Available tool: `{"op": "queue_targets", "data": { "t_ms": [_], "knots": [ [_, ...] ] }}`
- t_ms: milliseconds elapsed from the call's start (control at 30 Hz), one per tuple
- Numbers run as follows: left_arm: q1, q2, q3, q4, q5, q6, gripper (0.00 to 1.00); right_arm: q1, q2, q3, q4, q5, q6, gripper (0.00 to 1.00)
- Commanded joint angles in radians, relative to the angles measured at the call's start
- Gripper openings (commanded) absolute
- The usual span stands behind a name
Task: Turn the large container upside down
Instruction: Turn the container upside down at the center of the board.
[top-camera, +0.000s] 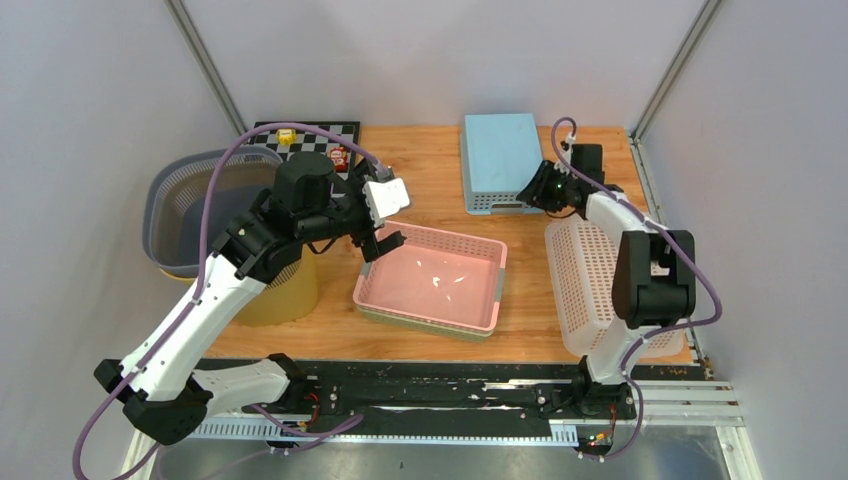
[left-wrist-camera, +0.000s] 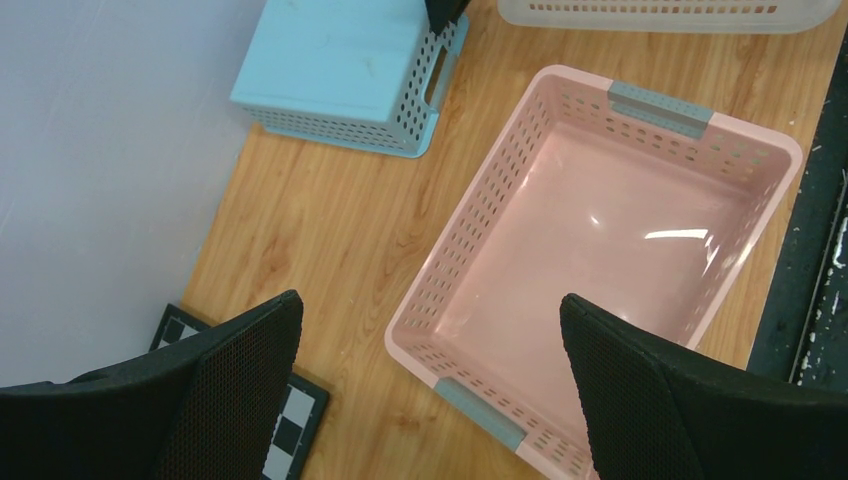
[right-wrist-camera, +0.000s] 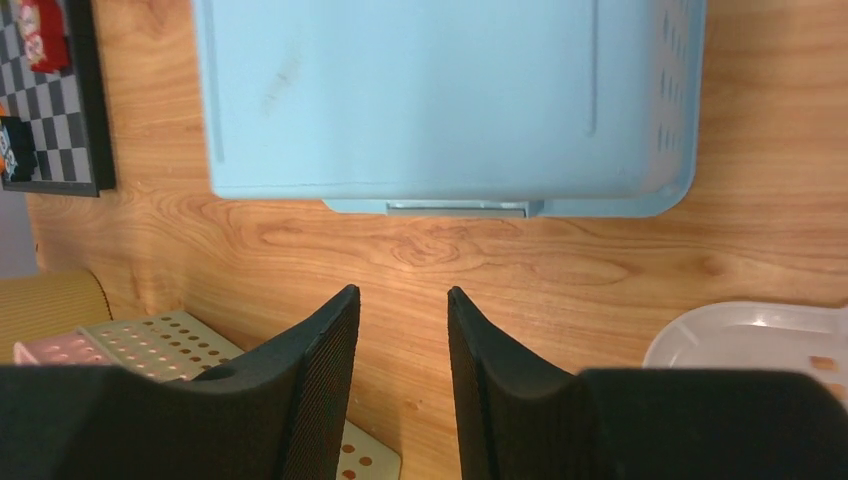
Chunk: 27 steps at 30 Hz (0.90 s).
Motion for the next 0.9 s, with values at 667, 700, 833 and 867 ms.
{"op": "queue_targets", "data": {
  "t_ms": [667,700,833,867],
  "knots": [
    [0.11,-0.176,-0.369,0.111,-0.076,0.087,1.0,0.339,0.159,0.703,-0.328,0.593,-0.586,0.87],
    [0.116,-0.187,-0.387,0.114,-0.075,0.092,1.0,0.35,0.183,0.73,-0.327,0.602,-0.593,0.87],
    [0.135,-0.225,-0.47,0.132,-0.06,0.115,1.0,0.379,0.282,0.827,-0.328,0.617,-0.599,0.95],
    [0.138,-0.234,-0.487,0.136,-0.055,0.122,1.0,0.384,0.312,0.847,-0.328,0.619,-0.599,0.96]
  ]
}}
